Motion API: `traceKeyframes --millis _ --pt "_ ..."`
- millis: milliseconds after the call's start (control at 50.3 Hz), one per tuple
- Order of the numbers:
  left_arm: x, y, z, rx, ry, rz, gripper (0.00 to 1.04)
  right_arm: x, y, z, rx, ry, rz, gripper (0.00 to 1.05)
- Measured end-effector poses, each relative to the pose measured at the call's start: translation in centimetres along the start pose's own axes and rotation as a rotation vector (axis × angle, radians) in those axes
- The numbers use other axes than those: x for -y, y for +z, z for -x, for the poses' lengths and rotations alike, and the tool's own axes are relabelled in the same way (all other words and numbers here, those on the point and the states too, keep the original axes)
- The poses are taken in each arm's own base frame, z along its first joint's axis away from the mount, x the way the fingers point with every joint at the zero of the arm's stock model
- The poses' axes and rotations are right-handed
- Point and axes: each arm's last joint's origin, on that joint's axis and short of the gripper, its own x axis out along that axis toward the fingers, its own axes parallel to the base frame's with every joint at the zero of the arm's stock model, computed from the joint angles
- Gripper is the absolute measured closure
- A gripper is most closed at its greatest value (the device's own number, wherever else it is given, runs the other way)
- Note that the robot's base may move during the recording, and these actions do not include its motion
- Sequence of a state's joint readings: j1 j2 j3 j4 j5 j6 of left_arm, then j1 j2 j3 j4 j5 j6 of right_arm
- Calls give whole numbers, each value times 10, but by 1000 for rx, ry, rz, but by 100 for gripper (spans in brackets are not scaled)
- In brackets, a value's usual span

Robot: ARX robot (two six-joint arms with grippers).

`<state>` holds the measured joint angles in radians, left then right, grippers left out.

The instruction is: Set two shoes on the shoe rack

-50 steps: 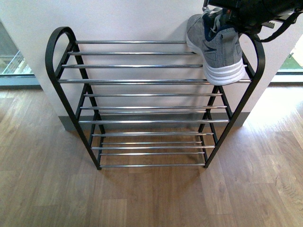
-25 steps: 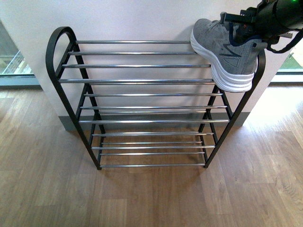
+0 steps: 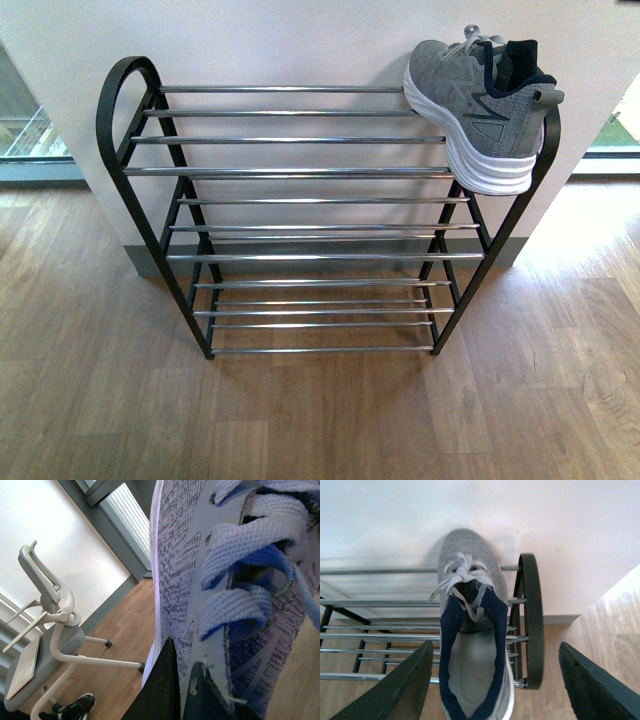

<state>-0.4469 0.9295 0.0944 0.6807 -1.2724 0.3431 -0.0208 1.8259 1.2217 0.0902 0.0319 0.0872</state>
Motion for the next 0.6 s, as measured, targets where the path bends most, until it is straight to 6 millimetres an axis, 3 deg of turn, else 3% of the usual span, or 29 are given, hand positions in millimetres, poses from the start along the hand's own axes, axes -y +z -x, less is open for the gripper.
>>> traceKeyframes --millis 60,119,179,298,497,597 --pt "0 0 0 0 0 0 103 2 12 19 65 10 28 20" --pt "0 0 0 0 -1 0 103 4 15 29 271 57 45 30" --pt "0 0 0 0 -1 0 103 5 -3 41 428 60 55 42" --pt "0 0 0 0 0 0 103 0 -49 66 496 76 71 67" --pt "0 0 0 0 0 0 103 4 -83 105 515 75 76 102" --pt "0 0 0 0 0 0 103 7 -104 121 499 74 79 103"
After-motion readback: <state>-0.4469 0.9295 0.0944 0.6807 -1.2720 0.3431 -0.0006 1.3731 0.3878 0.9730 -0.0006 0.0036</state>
